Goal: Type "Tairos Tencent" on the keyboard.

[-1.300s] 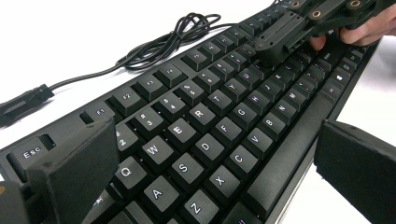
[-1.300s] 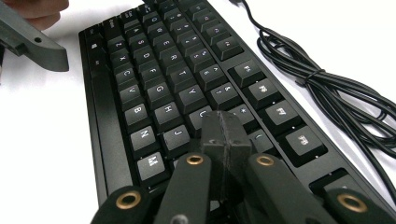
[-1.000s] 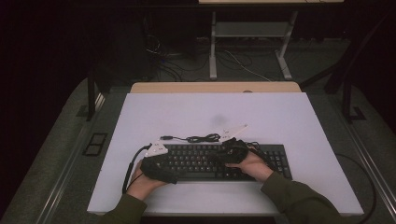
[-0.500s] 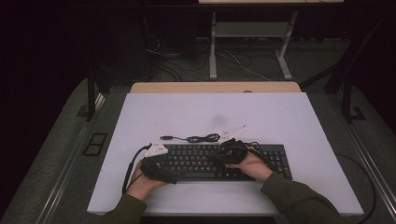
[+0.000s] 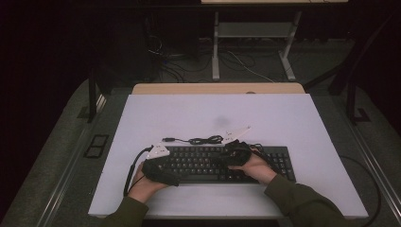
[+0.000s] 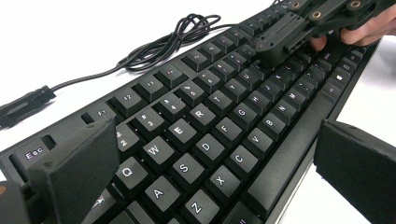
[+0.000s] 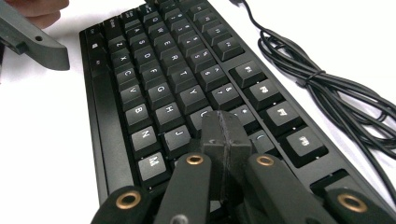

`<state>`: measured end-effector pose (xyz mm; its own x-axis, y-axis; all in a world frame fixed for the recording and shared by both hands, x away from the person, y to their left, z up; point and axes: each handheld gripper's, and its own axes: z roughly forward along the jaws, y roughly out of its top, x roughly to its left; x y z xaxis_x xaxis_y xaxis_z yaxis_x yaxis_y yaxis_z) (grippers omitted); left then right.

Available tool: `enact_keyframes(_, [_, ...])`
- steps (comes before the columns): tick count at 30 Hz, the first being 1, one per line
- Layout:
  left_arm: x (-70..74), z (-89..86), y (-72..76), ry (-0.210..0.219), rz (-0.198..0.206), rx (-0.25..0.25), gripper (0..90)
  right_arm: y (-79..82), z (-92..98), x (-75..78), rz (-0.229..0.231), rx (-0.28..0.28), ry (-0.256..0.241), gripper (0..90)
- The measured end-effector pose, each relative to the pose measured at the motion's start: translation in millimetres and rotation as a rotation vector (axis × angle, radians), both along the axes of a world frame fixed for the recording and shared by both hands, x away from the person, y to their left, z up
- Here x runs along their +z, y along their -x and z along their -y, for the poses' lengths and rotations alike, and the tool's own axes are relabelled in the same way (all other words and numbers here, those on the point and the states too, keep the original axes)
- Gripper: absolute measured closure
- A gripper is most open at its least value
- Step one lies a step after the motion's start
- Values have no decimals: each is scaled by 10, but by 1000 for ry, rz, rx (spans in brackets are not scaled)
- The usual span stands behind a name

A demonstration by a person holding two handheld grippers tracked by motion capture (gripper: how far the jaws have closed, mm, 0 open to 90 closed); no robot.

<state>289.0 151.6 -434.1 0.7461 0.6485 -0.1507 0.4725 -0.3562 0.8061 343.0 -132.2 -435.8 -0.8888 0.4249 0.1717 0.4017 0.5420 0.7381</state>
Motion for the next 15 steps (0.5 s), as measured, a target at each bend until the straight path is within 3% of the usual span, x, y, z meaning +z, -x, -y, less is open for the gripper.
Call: enact_keyframes(15, [16,-3,11,0,13,5,0,-8,38,32,-1,-4,-29,893])
